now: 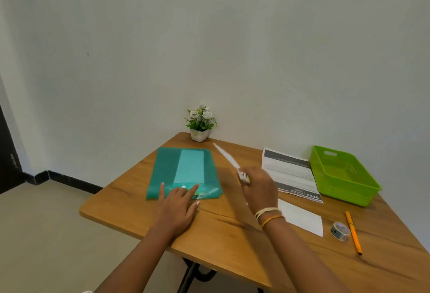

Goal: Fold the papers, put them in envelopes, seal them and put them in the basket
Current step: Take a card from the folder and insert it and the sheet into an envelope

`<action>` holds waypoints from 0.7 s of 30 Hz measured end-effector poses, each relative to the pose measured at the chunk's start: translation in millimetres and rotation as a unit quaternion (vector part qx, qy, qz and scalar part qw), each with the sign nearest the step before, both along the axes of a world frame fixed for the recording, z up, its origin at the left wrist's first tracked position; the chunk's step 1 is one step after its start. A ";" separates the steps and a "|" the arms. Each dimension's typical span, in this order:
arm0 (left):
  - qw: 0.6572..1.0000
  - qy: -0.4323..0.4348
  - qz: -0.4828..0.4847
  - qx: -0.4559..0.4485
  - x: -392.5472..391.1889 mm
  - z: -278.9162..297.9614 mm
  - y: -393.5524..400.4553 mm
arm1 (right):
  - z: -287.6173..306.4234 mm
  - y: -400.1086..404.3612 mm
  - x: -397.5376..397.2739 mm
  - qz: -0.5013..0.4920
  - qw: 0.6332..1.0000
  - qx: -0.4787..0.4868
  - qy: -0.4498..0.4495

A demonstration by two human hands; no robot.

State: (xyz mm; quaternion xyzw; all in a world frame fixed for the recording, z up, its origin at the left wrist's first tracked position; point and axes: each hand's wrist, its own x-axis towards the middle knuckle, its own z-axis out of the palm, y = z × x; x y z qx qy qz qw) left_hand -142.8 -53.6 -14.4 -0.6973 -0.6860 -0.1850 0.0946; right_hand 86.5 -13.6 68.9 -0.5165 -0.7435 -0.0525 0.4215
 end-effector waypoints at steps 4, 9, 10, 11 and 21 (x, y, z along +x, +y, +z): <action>0.994 0.005 0.104 -0.030 -3.2 -2.3 1.6 | -27.3 -14.3 -18.8 0.004 0.991 -0.084 -0.107; 0.985 -0.035 0.158 -0.062 -0.2 1.0 0.1 | -54.1 -15.4 -42.3 -0.004 0.957 -0.196 -0.212; 0.984 -0.040 0.160 -0.069 -0.1 0.8 0.2 | -58.0 -13.2 -46.1 -0.017 0.953 -0.204 -0.224; 0.983 -0.046 0.162 -0.073 -0.5 0.5 0.9 | -60.7 -10.9 -49.0 -0.024 0.950 -0.210 -0.231; 0.979 -0.125 -0.144 0.076 26.8 4.0 -0.9 | -57.5 -14.3 -15.1 0.068 0.964 -0.251 -0.050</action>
